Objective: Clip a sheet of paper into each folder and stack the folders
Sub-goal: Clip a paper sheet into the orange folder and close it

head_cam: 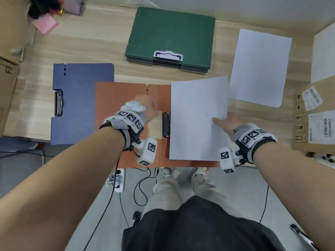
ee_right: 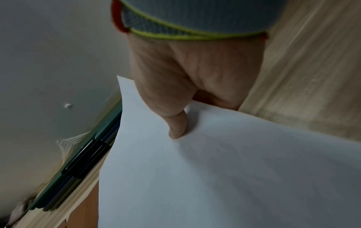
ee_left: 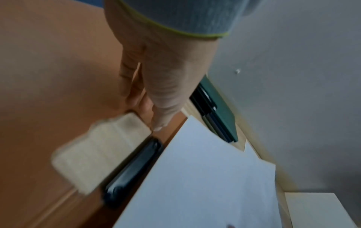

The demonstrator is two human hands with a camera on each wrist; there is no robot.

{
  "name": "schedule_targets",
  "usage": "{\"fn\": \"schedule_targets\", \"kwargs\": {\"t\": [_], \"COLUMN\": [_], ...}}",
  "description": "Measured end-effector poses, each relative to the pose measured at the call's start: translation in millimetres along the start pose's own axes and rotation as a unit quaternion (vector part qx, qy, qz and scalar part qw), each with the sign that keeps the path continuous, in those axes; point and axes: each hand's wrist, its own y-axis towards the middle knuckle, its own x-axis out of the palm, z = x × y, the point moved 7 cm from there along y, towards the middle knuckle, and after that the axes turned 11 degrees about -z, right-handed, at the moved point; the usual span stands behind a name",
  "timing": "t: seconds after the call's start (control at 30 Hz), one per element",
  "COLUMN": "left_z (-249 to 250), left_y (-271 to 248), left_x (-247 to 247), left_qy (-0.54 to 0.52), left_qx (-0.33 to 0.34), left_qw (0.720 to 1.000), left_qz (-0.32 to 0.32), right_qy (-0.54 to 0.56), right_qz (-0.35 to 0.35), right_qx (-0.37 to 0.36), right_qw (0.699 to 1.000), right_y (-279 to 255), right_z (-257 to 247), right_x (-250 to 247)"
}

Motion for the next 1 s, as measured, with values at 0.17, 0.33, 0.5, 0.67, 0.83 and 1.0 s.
{"fn": "schedule_targets", "kwargs": {"t": [0.17, 0.33, 0.5, 0.67, 0.83, 1.0], "left_z": [23, 24, 26, 27, 13, 11], "left_y": [-2, 1, 0, 0, -2, -3], "left_x": [52, 67, 65, 64, 64, 62], "left_qy": [-0.031, -0.061, -0.085, -0.1, -0.206, -0.247], "left_qx": [-0.006, -0.06, -0.112, -0.079, -0.063, -0.029], "left_qw": [0.999, 0.996, 0.99, 0.992, 0.977, 0.968], "left_qz": [-0.021, 0.014, 0.02, -0.007, -0.008, -0.001], "right_qy": [0.012, 0.004, 0.008, 0.036, 0.056, 0.063], "right_qz": [-0.014, -0.009, 0.001, -0.01, -0.035, -0.042], "right_qx": [-0.002, -0.008, -0.013, -0.004, -0.006, -0.012], "right_qw": [1.0, 1.0, 1.0, 0.999, 0.998, 0.997], "right_y": [7, 12, 17, 19, 20, 21], "right_z": [6, 5, 7, 11, 12, 11], "right_x": [5, 2, 1, -1, 0, 2]}}
